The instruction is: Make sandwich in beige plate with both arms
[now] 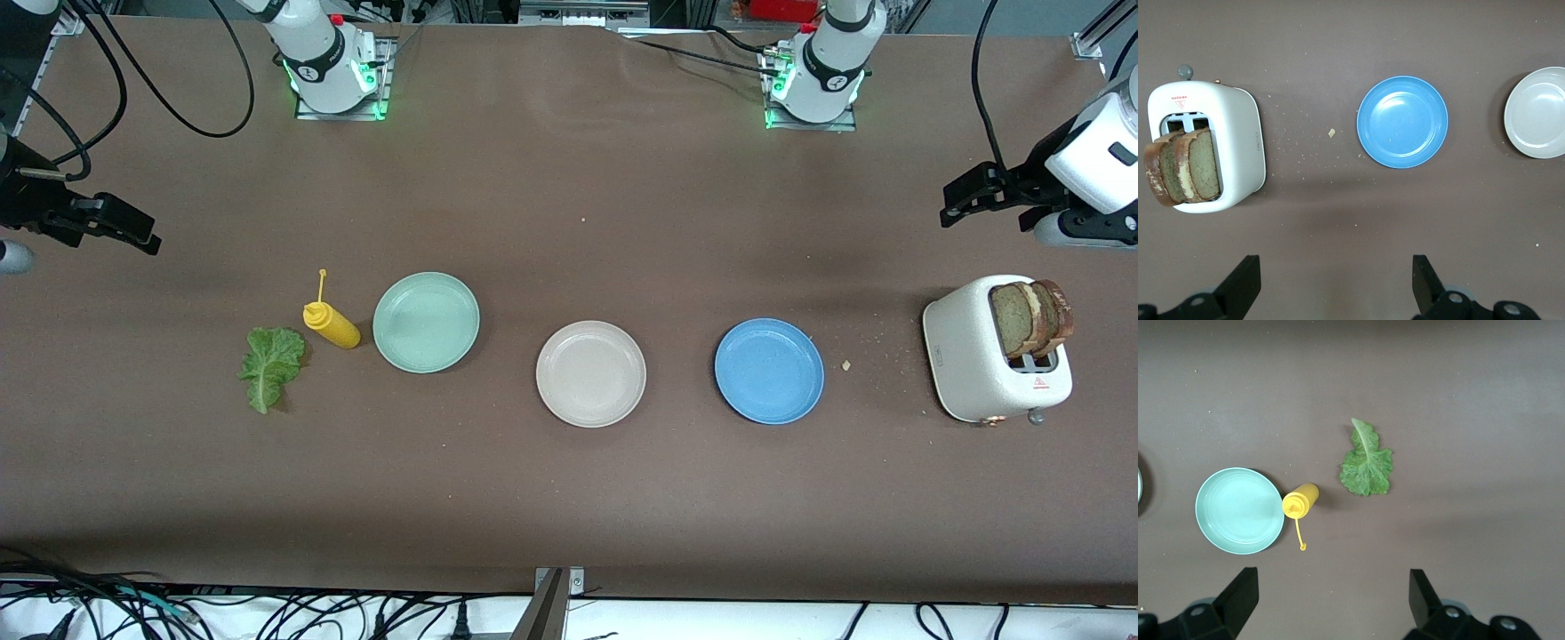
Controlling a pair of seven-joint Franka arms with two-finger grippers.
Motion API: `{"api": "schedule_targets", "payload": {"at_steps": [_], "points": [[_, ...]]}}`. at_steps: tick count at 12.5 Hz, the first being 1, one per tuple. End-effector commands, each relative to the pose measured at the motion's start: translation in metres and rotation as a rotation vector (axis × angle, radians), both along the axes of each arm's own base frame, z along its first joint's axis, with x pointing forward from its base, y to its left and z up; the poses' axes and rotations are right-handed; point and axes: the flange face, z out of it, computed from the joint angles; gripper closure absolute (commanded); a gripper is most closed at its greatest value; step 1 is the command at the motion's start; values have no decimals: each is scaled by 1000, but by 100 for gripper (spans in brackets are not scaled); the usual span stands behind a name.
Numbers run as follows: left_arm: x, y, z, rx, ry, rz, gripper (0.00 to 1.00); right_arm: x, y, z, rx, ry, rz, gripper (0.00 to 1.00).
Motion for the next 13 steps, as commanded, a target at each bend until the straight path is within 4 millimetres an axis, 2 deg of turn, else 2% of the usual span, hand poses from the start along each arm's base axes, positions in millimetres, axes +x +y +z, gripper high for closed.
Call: {"api": "schedule_targets", "payload": {"at_steps": [1,13], "points": [[-1,9,10,-19,-2,3,0,0,3,2,10,-9,0,0],[-2,5,14,-16,-10,-6,0,0,3,2,10,-9,1,0]]}}
